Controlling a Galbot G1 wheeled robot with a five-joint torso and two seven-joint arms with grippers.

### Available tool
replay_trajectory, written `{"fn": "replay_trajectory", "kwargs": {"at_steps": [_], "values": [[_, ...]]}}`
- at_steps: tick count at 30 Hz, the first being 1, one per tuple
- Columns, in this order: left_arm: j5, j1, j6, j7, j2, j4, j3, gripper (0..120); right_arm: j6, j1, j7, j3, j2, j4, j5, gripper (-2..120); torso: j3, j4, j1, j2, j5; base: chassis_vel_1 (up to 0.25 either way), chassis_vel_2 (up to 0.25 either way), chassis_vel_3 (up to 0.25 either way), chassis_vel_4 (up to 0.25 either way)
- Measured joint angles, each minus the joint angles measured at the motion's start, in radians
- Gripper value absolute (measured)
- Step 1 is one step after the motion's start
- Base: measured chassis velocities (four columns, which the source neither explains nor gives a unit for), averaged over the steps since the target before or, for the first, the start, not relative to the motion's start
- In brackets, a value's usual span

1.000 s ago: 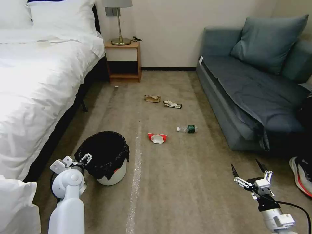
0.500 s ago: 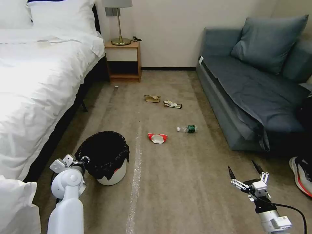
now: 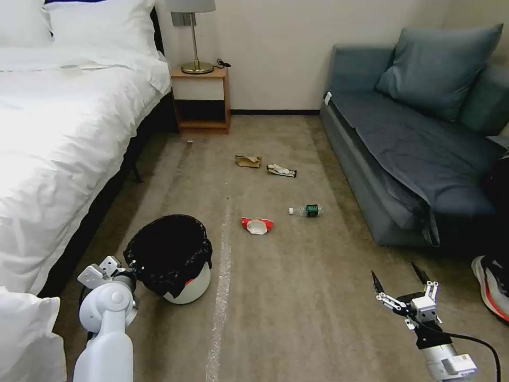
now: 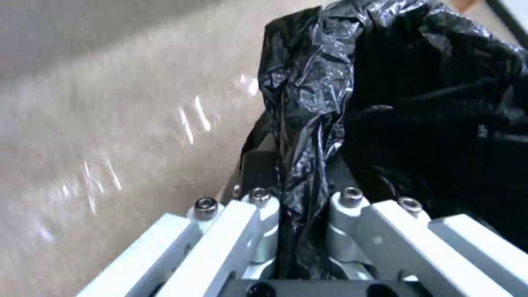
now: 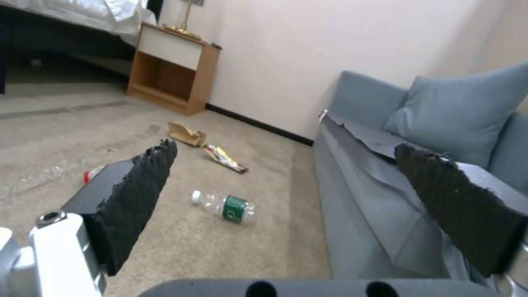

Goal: Pick up the trash bin, then pick up the garbage on the floor and place it into the trash bin.

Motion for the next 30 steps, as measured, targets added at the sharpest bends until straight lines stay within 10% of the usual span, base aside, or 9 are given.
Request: {"fn": "replay_trajectory", "kwargs": {"at_steps": [14, 23, 30], "values": [[0.355, 0.083, -0.019, 0.126, 0.012, -0.224, 0.032, 5, -0.012, 0.035, 0.111, -0.022, 0.003, -0.017, 0.004, 100, 0.000, -0.0001, 0.000, 0.000, 0.0003, 0.000, 0.000, 0.000, 0.000], [0.581, 0.138, -0.080, 0.388, 0.028, -0.233, -0.014, 5, -0.112, 0.069, 0.225, -0.075, -0.023, -0.003, 0.030, 100, 0.000, 0.0003, 0.000, 0.000, -0.0001, 0.000, 0.000, 0.000, 0.000], [0.607, 0.161, -0.134, 0.435, 0.015, -0.236, 0.000, 5, -0.169, 0.089, 0.210, -0.108, -0.026, 0.022, 0.065, 100, 0.000, 0.0001, 0.000, 0.000, 0.0002, 0.000, 0.000, 0.000, 0.000]]}}
